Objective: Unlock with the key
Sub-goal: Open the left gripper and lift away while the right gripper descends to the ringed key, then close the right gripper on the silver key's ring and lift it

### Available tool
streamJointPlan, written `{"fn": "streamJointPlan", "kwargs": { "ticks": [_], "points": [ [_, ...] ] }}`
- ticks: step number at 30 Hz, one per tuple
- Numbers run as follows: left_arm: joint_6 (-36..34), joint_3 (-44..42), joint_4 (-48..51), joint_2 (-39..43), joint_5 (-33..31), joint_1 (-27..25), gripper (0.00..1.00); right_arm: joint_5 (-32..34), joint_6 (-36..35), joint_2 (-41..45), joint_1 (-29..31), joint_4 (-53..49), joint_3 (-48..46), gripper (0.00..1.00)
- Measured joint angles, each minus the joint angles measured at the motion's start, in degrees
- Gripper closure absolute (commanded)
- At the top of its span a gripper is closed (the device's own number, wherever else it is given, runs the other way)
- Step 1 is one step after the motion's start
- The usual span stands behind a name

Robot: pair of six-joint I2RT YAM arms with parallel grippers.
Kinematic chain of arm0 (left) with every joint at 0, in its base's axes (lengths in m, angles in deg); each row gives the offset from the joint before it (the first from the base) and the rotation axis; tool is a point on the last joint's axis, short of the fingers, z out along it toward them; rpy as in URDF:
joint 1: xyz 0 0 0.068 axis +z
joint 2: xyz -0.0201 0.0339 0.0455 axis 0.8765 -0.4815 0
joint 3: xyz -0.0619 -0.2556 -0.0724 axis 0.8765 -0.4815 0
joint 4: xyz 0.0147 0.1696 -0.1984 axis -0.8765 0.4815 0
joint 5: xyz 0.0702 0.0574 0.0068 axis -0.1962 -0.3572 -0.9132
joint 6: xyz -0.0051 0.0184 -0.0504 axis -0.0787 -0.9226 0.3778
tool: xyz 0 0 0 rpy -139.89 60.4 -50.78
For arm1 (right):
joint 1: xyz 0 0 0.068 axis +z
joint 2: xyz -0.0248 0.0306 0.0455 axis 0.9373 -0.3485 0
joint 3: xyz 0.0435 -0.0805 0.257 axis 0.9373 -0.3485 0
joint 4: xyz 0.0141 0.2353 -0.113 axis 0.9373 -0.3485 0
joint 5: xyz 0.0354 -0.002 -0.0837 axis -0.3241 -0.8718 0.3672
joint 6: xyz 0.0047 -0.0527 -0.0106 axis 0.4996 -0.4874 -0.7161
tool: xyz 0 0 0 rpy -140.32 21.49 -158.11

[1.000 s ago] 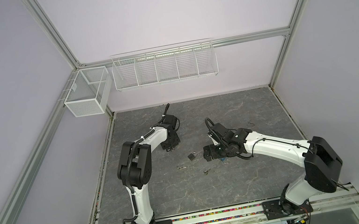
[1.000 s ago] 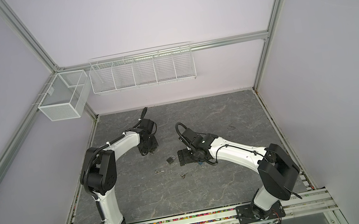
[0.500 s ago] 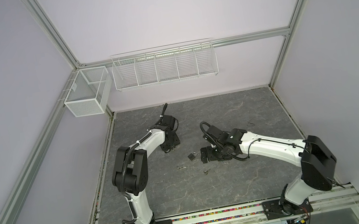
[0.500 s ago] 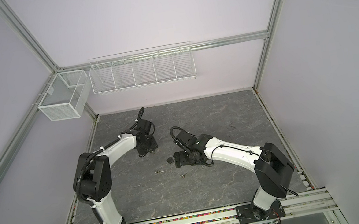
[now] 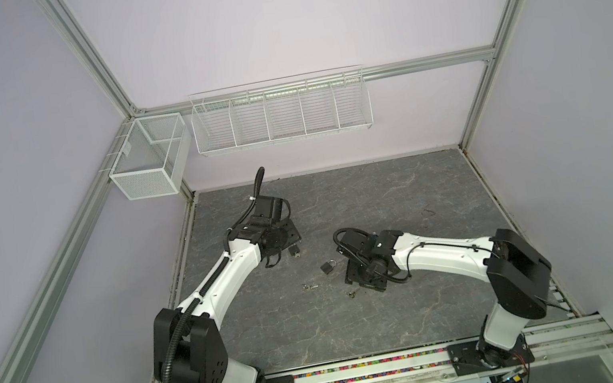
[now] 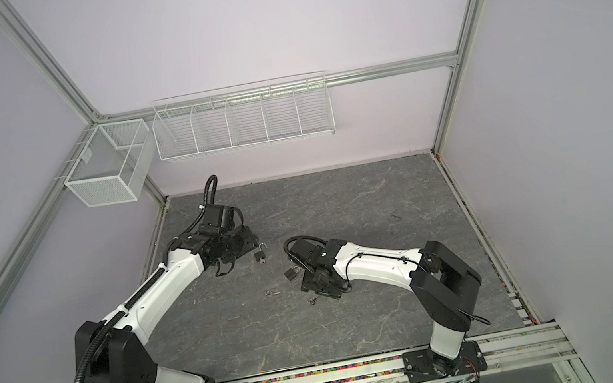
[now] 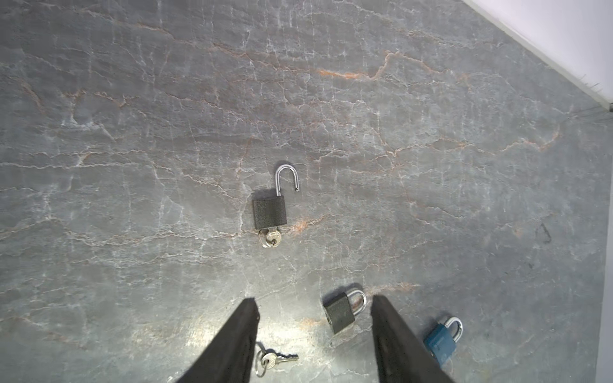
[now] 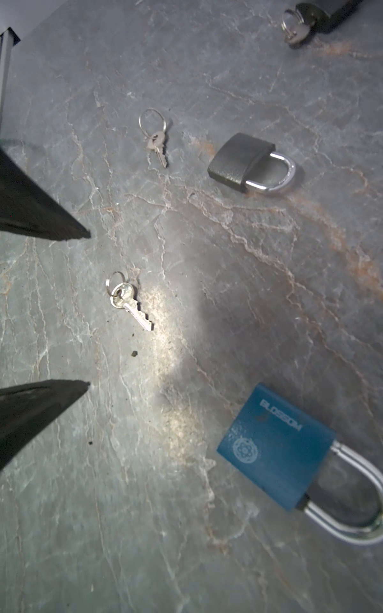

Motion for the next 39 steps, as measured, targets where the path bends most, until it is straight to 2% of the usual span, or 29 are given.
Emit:
{"fn": "streamJointPlan", "kwargs": {
  "ticks": [4, 15, 25, 39],
  "points": [
    [-0.42, -0.37, 0.17, 2.40, 0.48, 0.28, 0.45, 0.87, 4.66, -1.16, 1.07, 0.07, -0.26, 0.38],
    [-0.57, -4.66, -0.48, 9.29, 0.61, 0.74, 0.45, 1.22, 9.22, -6.88, 2.25, 0.28, 0.76, 0.47],
    [-0.55, -5.92, -1.11, 9.55, 0.79, 0.79, 0.45, 1.03, 9.40, -10.99, 3.41, -1.38, 4.42, 0.50],
    [0.55, -6.75, -1.77, 9.99, 1.79, 0.79, 0.45, -0.24, 3.80, -11.50, 5.68, -9.09, 5.18, 0.52]
  ]
}}
